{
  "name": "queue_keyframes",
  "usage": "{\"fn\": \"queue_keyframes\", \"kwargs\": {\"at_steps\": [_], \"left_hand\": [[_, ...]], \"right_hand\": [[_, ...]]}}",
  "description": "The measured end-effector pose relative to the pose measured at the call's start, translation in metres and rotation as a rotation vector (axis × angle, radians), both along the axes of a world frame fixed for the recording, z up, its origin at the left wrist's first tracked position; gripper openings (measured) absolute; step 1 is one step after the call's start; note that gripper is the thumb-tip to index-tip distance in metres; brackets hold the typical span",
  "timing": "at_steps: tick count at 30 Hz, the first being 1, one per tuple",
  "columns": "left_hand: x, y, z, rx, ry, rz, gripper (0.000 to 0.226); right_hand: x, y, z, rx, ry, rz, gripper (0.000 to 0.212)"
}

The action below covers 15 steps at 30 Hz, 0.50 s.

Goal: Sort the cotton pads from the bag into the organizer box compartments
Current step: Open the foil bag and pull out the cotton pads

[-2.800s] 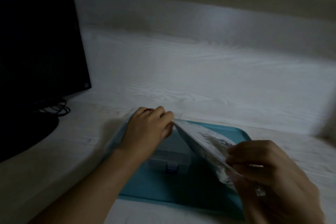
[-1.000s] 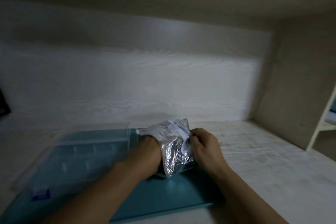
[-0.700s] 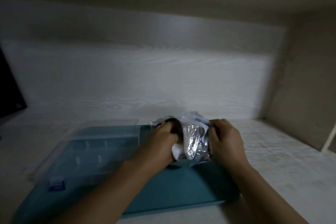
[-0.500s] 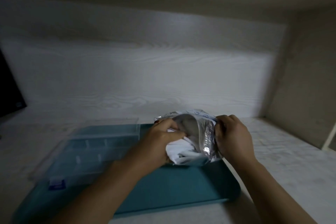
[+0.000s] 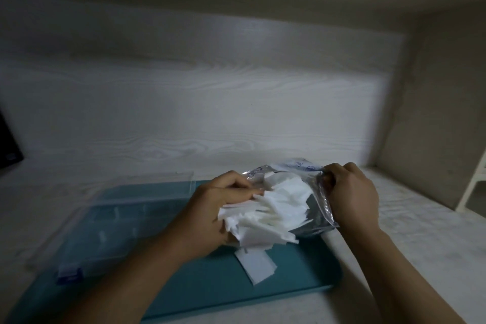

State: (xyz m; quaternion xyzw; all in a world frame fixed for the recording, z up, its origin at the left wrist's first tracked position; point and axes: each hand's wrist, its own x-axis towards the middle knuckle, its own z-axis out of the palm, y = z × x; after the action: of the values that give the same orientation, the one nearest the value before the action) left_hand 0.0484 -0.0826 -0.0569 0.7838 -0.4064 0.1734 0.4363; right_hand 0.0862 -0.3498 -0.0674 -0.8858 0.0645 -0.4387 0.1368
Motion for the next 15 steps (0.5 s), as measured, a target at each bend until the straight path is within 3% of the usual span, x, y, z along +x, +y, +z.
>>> {"fn": "queue_keyframes", "kwargs": {"at_steps": [4,6,10,13,15], "left_hand": [[0.015,0.014,-0.011,0.245,-0.154,0.152,0.055],[0.018,0.018,-0.016,0.406,-0.031,0.226,0.069],[0.012,0.018,-0.005,0.548,0.23,0.146,0.102],[0.002,0.016,0.018,0.28,0.395,0.079,0.091],[-0.004,0.012,0.023,0.246,0.343,0.207,0.08]], "right_hand": [[0.001,-0.014,-0.001,-0.005,-0.014,-0.102,0.013],[0.002,-0.02,0.0,-0.005,0.016,-0.106,0.014],[-0.001,-0.027,0.005,0.026,0.032,-0.157,0.018],[-0.004,-0.035,0.008,0.043,0.023,-0.226,0.027],[-0.004,-0.037,0.008,0.049,0.08,-0.231,0.032]]}}
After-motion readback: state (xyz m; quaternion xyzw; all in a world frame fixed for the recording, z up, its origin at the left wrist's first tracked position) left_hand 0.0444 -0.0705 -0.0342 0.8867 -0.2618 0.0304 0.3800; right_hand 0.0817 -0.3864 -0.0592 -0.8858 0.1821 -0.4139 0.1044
